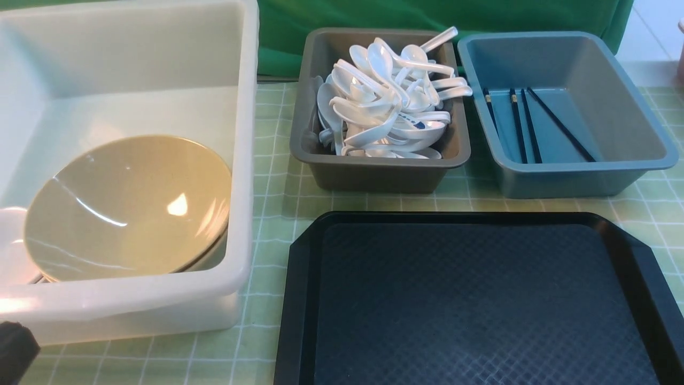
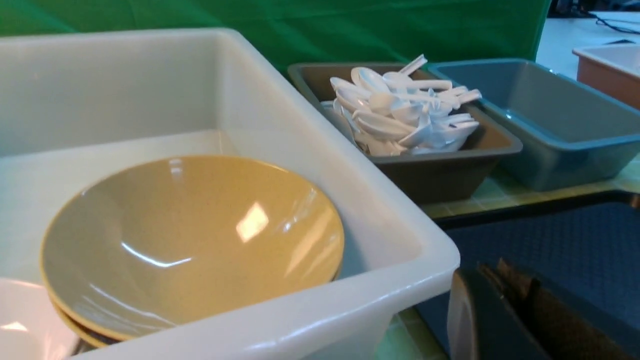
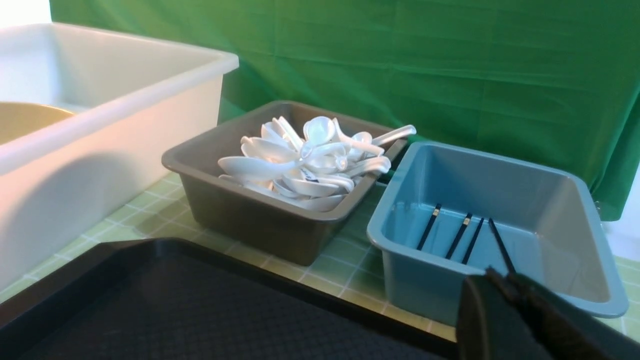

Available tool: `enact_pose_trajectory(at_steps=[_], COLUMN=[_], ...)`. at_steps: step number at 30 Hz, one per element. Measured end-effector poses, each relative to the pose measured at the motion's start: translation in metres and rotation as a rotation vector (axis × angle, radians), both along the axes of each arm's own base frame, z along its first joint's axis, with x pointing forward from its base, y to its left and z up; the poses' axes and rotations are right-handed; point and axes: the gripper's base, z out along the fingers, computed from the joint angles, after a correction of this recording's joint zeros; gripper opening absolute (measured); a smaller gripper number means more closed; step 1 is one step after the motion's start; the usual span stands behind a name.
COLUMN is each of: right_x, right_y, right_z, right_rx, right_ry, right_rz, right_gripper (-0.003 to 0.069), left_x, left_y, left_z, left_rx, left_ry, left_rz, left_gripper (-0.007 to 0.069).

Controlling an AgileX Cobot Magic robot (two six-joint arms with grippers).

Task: On green table put chopsticks spoon bowls plates into blue grey white boxes.

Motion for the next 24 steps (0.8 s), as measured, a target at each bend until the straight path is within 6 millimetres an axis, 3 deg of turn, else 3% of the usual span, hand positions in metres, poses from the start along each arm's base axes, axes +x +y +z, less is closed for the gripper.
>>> enact_pose_trajectory(at_steps=[7,11,18,24], right_x=[0.0,0.0,0.0,0.0], right_y=[0.0,0.0,0.0,0.0], right_z=[0.0,0.0,0.0,0.0], right_rx=[0.0,0.0,0.0,0.0], right_ry=[0.0,0.001,0.001,0.001], right_rz=[0.0,0.0,0.0,0.0], right_gripper=[0.0045,0.0047,0.0047,0.0047], left_x=[0.015,0.031,0.045,0.046], left_y=[0.017,0.025,0.021,0.02], left_z=[-0.019,-0.047,-0.103,-0.111], left_rx=[0.076,0.02,0.063,0.086], left_ry=[-0.004,-0.007,0.04,0.047], left_rz=[0.197,0.353,0.345,0.336], left_gripper=[-0.0002,-0.0002,-0.0002,-0.0002])
